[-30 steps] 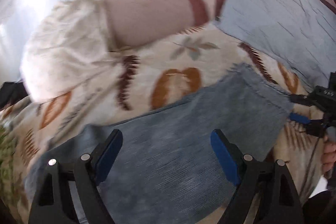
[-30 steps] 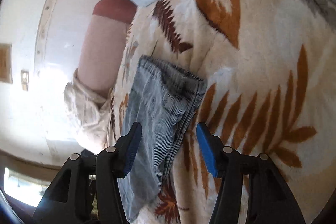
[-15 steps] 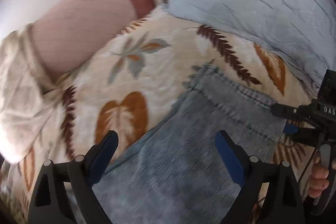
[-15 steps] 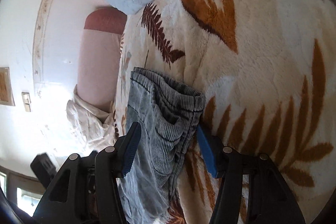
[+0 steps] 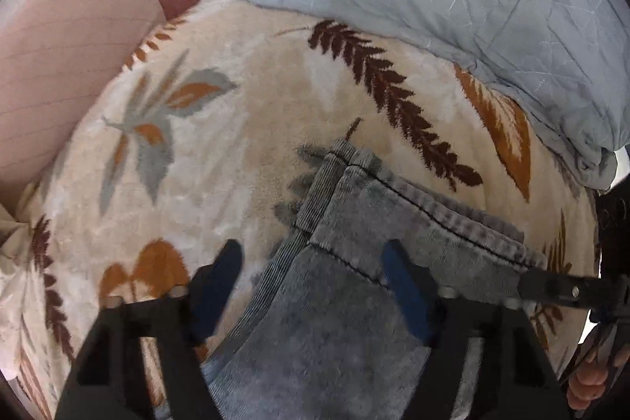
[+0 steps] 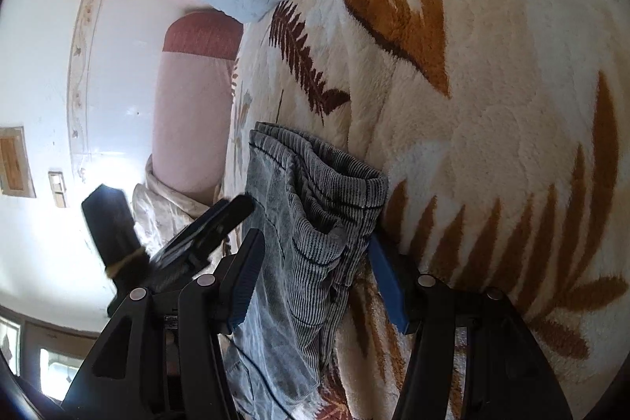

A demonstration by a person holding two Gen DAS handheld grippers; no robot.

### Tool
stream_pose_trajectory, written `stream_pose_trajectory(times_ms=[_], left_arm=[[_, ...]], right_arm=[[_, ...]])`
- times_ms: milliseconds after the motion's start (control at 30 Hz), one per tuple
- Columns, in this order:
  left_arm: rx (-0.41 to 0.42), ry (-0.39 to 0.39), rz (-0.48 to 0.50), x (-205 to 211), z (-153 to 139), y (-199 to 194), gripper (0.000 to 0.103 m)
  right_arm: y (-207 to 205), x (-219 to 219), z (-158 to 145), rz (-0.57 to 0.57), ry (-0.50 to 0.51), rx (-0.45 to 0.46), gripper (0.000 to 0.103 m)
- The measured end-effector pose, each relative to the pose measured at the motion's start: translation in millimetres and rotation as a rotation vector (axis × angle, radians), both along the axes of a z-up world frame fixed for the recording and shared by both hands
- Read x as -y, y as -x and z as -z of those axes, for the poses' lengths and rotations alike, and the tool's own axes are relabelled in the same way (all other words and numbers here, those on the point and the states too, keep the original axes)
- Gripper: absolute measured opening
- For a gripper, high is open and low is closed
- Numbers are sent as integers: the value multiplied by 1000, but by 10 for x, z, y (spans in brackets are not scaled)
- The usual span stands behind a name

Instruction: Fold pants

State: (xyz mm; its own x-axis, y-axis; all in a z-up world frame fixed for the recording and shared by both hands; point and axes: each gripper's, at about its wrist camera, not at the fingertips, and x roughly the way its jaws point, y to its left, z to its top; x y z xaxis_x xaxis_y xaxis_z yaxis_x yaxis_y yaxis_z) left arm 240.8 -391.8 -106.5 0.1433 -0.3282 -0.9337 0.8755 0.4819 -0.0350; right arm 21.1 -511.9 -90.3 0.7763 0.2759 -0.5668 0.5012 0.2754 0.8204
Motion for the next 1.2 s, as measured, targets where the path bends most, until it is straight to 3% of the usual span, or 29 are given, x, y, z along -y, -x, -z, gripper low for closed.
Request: stream_pose_trajectory(times_ms=[100,467,700,1033,1200], left_arm=[[-50,6,8,33,61,-35,63],[-90,32,8,263,93,-166,63],[-104,26,76,373,183,-105,63],[-119,94,133,385,146,66,27],[-125,135,116,317,102,49,22]], right_arm=[[-15,-12,-6,-10,4,-3,54],[-63,-82,-24,-6,19,-9,54],[-87,-79,-25,-10,20,-13,54],[-134,-85,-45,-24,35,-3,53],[-160,-73,5,-27,35,-2,32]])
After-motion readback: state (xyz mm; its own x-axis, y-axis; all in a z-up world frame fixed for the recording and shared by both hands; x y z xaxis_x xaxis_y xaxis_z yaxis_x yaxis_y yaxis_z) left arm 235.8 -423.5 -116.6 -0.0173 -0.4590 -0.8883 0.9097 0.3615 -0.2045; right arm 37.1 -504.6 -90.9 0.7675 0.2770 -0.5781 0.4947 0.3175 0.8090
